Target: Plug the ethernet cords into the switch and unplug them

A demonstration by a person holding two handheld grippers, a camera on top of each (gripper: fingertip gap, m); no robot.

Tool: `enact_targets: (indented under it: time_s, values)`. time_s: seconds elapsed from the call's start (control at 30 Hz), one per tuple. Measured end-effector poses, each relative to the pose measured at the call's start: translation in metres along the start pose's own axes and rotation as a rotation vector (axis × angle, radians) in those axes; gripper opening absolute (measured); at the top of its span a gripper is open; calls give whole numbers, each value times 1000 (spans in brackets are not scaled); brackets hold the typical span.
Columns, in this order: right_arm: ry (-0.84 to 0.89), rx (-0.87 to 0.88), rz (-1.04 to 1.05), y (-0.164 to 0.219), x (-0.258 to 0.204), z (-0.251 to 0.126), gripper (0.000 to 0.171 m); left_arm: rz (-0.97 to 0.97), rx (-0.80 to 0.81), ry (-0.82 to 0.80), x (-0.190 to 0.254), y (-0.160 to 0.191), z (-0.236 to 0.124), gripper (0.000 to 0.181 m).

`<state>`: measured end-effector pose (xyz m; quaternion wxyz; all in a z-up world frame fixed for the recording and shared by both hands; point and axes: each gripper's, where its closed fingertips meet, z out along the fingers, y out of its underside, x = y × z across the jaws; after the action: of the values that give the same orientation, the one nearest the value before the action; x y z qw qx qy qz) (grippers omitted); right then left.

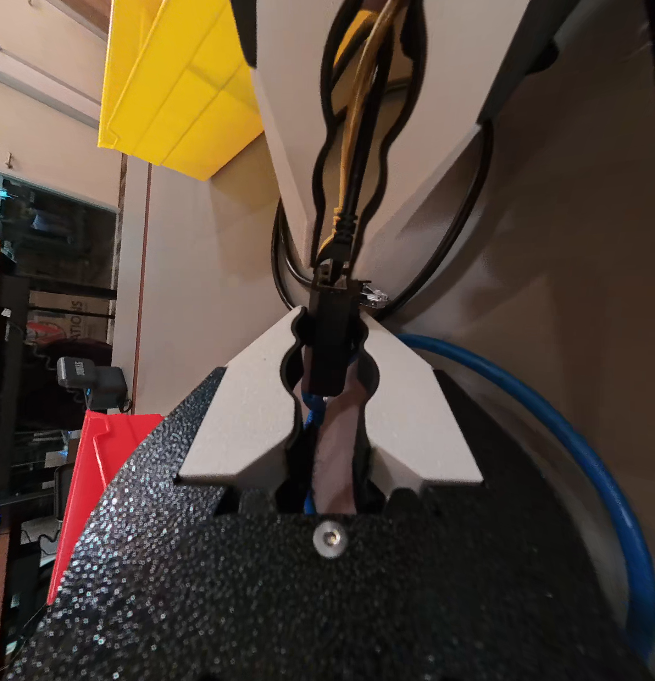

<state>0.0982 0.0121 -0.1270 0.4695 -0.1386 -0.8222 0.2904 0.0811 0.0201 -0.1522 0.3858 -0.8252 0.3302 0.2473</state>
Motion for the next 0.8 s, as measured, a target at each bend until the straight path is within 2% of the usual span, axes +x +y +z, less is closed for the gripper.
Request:
enact_targets:
  time_s: [0.2, 0.43, 0.63, 0.8]
  values:
    - [-4, 1, 5, 2, -2, 2, 12, -20, 42, 19, 2, -1, 0, 23]
    - [-194, -28, 10, 3, -12, -2, 11, 102, 53, 92, 9, -4, -2, 22]
    - [-216, -48, -32, -1, -11, 0, 10, 62, 54, 83, 11, -5, 2, 25]
    - [-304, -54, -74, -8, -24, -8, 11, 197, 36, 170, 26, -8, -1, 22]
